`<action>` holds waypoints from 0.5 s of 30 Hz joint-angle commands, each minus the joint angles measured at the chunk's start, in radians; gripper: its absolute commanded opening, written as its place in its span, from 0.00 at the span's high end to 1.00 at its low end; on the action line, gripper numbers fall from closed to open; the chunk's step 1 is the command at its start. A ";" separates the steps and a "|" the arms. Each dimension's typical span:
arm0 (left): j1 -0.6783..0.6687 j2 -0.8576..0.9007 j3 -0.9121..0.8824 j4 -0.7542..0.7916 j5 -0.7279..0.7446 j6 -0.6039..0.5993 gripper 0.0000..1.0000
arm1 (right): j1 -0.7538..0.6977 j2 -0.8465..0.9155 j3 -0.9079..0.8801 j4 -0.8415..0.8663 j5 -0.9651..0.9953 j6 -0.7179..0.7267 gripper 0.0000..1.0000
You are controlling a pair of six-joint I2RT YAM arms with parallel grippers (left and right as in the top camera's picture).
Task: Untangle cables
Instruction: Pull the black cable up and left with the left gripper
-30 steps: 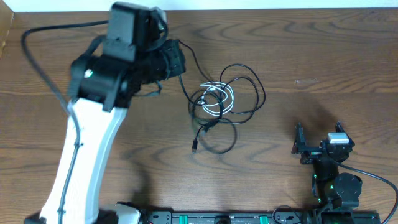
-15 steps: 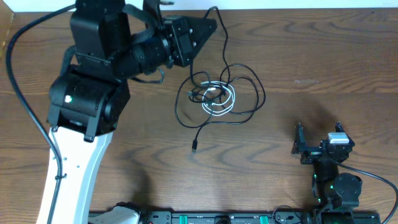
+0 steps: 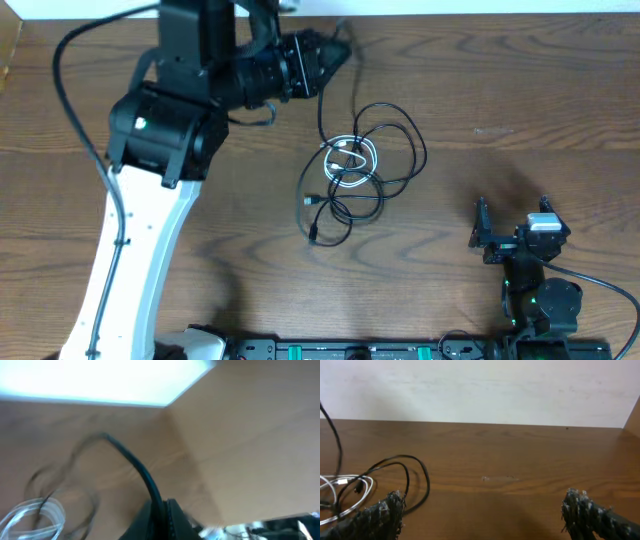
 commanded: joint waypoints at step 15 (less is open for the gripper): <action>0.010 -0.253 0.036 -0.141 -0.598 -0.008 0.93 | 0.002 -0.002 -0.002 -0.005 0.003 -0.005 0.01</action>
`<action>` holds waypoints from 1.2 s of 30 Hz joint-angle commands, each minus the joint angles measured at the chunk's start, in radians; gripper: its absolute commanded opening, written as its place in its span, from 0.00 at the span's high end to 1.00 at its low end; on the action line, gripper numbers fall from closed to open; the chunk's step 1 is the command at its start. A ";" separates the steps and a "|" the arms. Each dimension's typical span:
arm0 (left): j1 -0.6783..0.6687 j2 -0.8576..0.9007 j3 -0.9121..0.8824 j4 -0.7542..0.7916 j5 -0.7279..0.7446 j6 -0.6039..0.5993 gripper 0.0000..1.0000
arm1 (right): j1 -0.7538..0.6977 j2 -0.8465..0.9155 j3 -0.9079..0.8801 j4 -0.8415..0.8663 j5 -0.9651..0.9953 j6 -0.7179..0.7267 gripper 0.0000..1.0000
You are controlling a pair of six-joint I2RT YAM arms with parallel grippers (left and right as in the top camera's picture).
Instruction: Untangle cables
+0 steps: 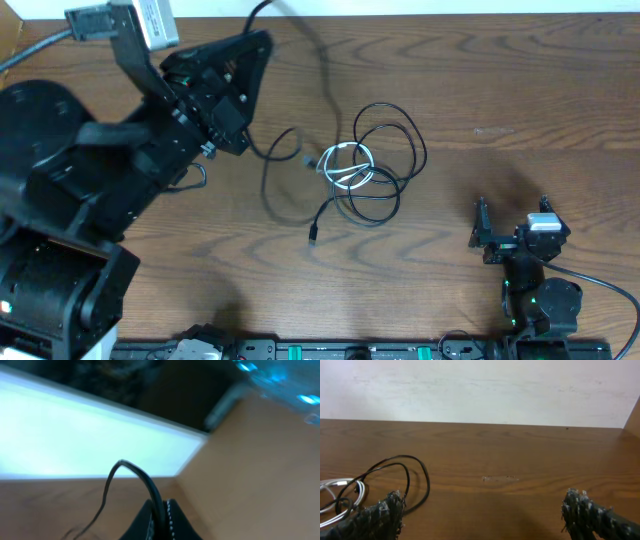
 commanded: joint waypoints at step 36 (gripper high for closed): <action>0.005 -0.009 0.002 -0.202 0.222 0.115 0.92 | -0.050 0.199 0.457 0.042 -0.589 0.138 0.01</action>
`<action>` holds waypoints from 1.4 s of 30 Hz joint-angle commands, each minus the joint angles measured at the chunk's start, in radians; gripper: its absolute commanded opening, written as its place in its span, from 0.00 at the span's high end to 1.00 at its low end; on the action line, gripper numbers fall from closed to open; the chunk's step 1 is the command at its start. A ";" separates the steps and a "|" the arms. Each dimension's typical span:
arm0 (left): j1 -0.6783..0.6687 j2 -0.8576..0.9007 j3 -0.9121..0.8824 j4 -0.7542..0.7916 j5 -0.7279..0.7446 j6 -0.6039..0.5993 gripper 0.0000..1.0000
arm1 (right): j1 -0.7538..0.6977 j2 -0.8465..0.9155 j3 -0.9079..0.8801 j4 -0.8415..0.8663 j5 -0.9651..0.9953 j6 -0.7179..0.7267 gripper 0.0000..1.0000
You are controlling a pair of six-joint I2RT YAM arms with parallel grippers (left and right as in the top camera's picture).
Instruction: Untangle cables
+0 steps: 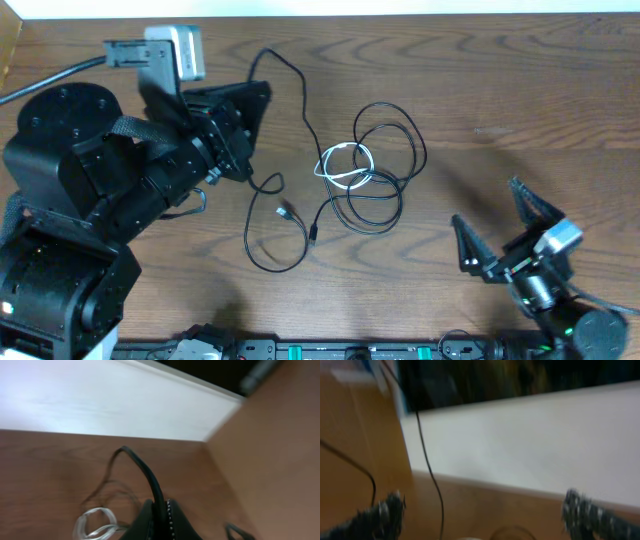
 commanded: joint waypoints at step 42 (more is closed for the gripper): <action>0.005 0.009 0.026 0.107 0.292 -0.245 0.92 | 0.528 1.380 0.963 -0.027 0.100 -0.168 0.48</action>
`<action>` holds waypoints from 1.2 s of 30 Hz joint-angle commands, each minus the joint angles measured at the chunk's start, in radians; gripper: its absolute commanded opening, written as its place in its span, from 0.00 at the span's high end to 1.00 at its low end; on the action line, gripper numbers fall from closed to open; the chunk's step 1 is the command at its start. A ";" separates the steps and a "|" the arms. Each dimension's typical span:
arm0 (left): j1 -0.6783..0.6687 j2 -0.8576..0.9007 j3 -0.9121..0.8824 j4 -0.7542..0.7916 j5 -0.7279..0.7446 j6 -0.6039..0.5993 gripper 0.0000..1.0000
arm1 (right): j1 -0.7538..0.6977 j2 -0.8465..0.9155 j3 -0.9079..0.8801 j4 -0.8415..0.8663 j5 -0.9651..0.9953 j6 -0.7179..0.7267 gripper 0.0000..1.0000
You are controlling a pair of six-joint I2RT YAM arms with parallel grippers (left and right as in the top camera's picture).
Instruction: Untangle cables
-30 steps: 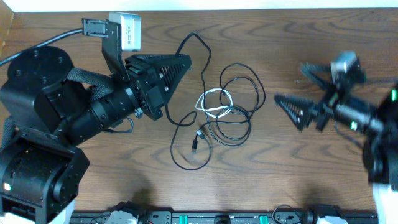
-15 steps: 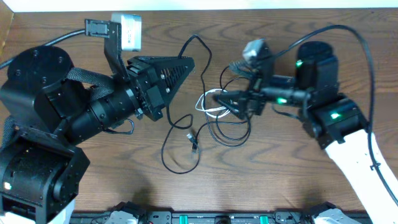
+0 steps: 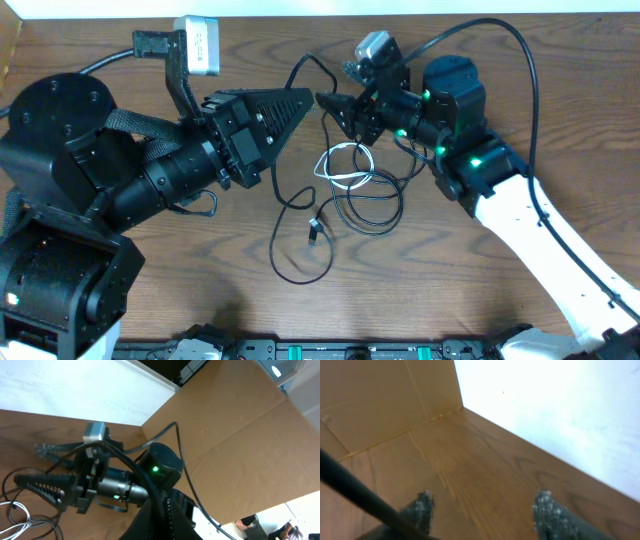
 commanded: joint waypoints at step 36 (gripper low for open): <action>0.005 0.082 0.021 -0.216 -0.310 0.154 0.92 | -0.163 -0.252 0.119 0.695 0.267 0.249 0.99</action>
